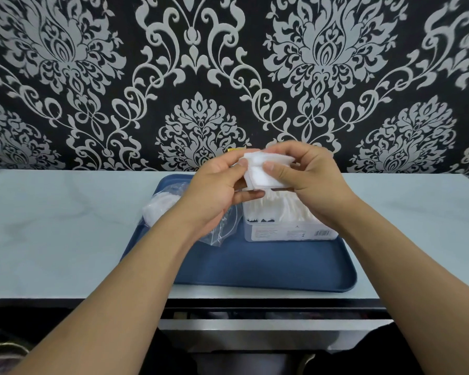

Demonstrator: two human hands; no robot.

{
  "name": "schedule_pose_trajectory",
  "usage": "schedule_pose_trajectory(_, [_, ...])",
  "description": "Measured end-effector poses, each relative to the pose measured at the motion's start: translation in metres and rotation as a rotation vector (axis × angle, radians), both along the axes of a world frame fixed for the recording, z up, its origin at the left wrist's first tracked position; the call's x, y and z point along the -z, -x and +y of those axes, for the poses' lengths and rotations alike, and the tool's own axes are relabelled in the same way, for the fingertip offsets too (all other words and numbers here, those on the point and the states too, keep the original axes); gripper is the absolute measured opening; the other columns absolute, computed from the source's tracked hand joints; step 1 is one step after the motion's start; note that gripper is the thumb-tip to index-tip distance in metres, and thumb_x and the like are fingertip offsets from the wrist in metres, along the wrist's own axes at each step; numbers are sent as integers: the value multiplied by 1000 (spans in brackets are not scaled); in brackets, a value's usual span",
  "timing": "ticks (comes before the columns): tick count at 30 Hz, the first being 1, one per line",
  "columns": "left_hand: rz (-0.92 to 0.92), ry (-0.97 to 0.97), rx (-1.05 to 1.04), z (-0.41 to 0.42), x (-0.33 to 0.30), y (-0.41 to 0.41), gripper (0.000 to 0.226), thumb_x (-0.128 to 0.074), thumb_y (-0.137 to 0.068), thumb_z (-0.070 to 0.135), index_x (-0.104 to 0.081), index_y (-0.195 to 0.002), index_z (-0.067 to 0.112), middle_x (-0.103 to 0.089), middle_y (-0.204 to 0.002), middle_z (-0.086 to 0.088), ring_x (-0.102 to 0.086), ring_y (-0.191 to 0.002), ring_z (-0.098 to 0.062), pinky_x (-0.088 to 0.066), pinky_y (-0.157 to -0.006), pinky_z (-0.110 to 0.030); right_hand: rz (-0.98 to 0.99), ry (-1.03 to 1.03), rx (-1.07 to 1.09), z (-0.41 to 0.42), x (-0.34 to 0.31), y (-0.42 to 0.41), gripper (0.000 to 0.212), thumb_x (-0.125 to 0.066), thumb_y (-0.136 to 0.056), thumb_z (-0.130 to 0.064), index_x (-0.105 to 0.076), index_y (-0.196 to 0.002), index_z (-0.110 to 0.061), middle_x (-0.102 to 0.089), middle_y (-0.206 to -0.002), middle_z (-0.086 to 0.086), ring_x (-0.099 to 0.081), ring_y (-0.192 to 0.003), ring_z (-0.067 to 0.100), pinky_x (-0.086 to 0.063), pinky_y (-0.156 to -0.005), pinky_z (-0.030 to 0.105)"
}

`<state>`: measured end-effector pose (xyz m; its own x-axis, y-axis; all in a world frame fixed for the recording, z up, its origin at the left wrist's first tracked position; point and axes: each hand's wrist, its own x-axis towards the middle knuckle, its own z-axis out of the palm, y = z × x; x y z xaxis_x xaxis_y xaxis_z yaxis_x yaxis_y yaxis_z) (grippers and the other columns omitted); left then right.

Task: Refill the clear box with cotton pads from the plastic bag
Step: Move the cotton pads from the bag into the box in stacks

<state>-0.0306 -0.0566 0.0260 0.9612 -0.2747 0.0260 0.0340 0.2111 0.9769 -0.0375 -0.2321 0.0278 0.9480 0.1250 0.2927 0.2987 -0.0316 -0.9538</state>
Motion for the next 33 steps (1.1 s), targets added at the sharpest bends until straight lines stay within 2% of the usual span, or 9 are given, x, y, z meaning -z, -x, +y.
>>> schedule_pose_trajectory(4, [-129,-235,-98,-13,9,2,35,-53,-103,29,-55,-135,16,-70,-119,-14,-71,-106,-27,-60,-89,-45,18,51,142,1,1,1,60,-78,-81,0,-54,-133,-19,-72,-92,8,-71,-79,18,-60,-71,31])
schedule_pose_trajectory(7, [-223,-376,-131,-15,14,-2,48,-57,-97,13,-47,-143,20,-69,-121,-10,-69,-107,-27,-55,-97,-52,186,-87,155,-3,-3,4,54,-81,-79,-3,-59,-127,-10,-75,-98,15,-75,-86,28,-62,-73,38])
schedule_pose_trajectory(10, [-284,-454,-146,-12,13,-3,46,-61,-97,16,-50,-142,18,-74,-108,-1,-72,-95,-19,-59,-88,-45,329,-76,192,-9,-6,5,41,-81,-79,-6,-66,-117,-6,-72,-88,10,-72,-70,17,-60,-61,29])
schedule_pose_trajectory(13, [-485,-737,-299,-1,13,-5,41,-70,-90,28,-58,-129,25,-73,-88,11,-64,-75,-1,-56,-78,-28,416,107,301,-10,-3,2,38,-88,-71,-11,-70,-104,-12,-68,-90,7,-61,-58,14,-50,-47,21])
schedule_pose_trajectory(15, [-524,-736,-334,4,12,-4,24,-74,-87,28,-65,-108,26,-72,-80,12,-58,-63,0,-53,-69,-24,414,322,351,-5,1,0,40,-90,-66,-14,-68,-99,-15,-65,-81,4,-53,-51,15,-41,-42,21])
schedule_pose_trajectory(19, [-612,-855,-163,5,13,-2,9,-77,-83,29,-73,-80,21,-70,-71,14,-54,-55,8,-37,-56,-7,278,862,400,11,10,-3,48,-88,-62,-22,-59,-100,-19,-61,-83,-1,-62,-65,20,-41,-54,25])
schedule_pose_trajectory(24, [-605,-1287,167,3,25,-7,27,-79,-74,54,-77,-78,28,-69,-68,18,-60,-64,1,-53,-67,-28,152,1299,492,24,10,-10,48,-76,-71,-11,-48,-111,-14,-39,-73,-1,-51,-79,25,-32,-52,28])
schedule_pose_trajectory(28, [-588,-1274,153,-2,27,-9,21,-82,-77,44,-76,-69,25,-68,-62,9,-63,-65,-13,-57,-70,-37,103,1397,475,31,12,-11,56,-69,-75,-6,-44,-124,-11,-33,-69,-1,-56,-86,28,-35,-57,32])
schedule_pose_trajectory(33, [-588,-1249,163,0,29,-9,21,-82,-78,43,-74,-65,28,-66,-59,8,-61,-62,-13,-55,-67,-35,160,1380,481,32,21,-13,72,-82,-67,-31,-40,-123,-15,-40,-68,-4,-50,-73,24,-25,-47,27])
